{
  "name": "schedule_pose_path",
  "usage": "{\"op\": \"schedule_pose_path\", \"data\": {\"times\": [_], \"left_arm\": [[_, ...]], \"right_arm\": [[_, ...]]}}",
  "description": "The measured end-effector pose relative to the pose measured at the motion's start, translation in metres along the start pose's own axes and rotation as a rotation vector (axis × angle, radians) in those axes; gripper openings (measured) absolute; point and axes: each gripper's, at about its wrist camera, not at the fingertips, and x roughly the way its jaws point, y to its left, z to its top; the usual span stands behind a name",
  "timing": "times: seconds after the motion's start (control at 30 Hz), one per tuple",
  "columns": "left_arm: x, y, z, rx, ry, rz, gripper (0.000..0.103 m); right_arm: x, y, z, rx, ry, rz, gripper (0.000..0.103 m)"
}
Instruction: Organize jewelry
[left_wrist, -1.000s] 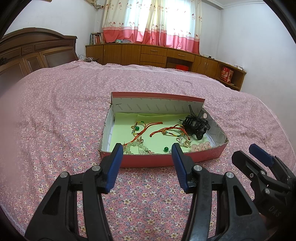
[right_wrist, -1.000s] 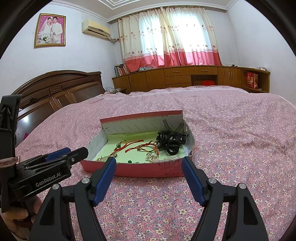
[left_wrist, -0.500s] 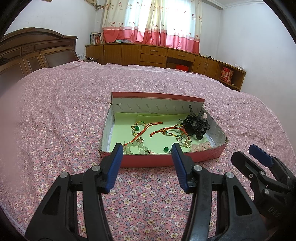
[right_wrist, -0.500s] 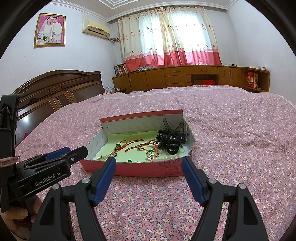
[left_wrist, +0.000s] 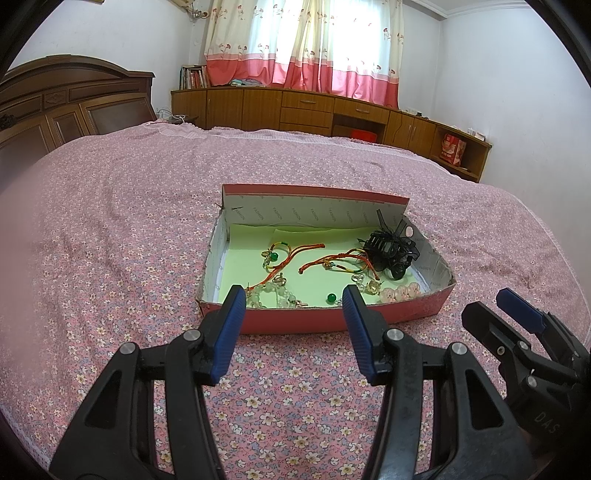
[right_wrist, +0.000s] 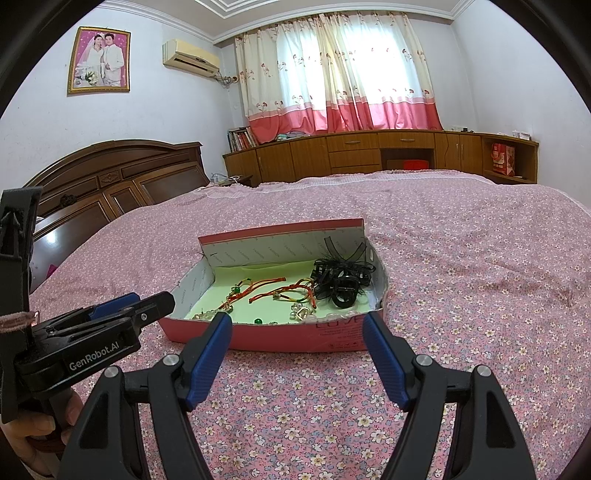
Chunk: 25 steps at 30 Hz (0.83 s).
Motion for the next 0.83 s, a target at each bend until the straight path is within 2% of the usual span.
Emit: {"op": "schedule_pose_path", "data": {"times": [0.83], "left_arm": [[0.0002,-0.0017,0.0031,0.005,-0.001,0.004,0.046]], "right_arm": [[-0.0012,-0.0019,-0.0014,0.005,0.003,-0.004,0.075]]}}
